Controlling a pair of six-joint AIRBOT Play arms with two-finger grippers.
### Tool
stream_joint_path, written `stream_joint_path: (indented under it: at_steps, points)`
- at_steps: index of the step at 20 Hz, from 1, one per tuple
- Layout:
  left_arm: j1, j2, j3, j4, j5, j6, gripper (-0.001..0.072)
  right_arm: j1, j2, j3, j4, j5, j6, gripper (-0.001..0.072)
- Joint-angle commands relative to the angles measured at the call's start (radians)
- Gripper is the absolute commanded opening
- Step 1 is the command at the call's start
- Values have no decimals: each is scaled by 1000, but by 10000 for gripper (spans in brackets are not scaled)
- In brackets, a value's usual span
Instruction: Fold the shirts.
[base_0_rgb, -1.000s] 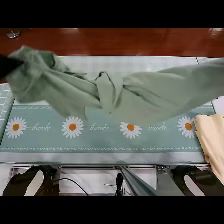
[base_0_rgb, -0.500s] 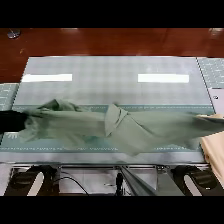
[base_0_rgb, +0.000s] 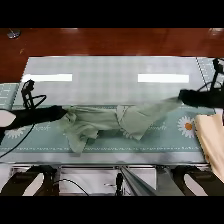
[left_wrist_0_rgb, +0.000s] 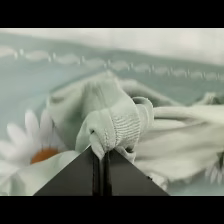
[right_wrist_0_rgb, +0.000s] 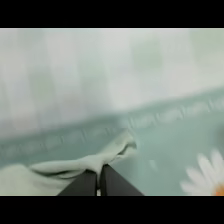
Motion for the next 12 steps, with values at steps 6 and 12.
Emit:
stream_joint_path:
  at_steps: [6, 12]
  points:
    - [20, -490, 376, -31, -128, 34, 704, -183, -489, 319, 615, -122, -331, 639]
    - [284, -450, 464, 119, -327, 58, 703, -409, -410, 364, 335, 320, -425, 635]
